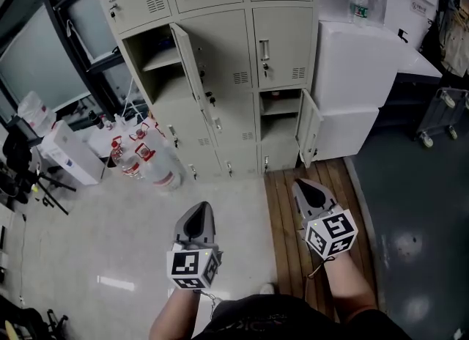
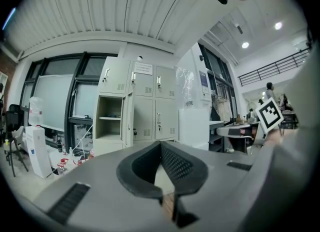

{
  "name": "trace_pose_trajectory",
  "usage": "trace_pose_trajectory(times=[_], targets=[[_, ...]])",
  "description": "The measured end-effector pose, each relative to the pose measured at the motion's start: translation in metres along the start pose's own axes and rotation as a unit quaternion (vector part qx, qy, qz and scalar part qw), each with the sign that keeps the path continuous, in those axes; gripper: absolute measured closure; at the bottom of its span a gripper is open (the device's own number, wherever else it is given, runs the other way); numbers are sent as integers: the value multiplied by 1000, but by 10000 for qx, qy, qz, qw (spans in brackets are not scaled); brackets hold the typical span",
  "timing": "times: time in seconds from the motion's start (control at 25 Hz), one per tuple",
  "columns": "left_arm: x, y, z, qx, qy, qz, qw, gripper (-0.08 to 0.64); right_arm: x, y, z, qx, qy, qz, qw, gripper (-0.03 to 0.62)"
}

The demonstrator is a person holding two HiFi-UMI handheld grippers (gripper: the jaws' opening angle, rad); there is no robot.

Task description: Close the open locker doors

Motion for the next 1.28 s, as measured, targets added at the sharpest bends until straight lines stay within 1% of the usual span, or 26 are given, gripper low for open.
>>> trace_pose_trajectory(times=[0.32, 0.56, 0.84, 1.04, 1.28], targets=[[17, -4, -7, 100, -1, 31, 9999, 557, 10, -5, -13, 150, -54, -101, 9998, 592], [31, 1, -1, 17, 67, 109, 9999, 557, 22, -7, -20, 218, 10, -100, 9997, 592], [61, -9, 28, 81, 101, -51, 9999, 557, 52, -19, -21, 208, 154, -169, 9995, 592], [87, -18, 52, 58, 290, -11, 9996, 555, 79, -29, -20, 259, 332, -182, 9989, 592], [124, -33, 90, 62, 469, -147, 9988, 555, 119, -40, -19, 290, 545, -188, 9979, 592]])
Point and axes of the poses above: the fingertips, and each gripper's own axes: x forward along the fingers, z to its left, y out of its underside, the point moved 2 cm from there along -x, backward along the fingers, and after that the axes turned 7 degrees about z, right-handed, at the moved point
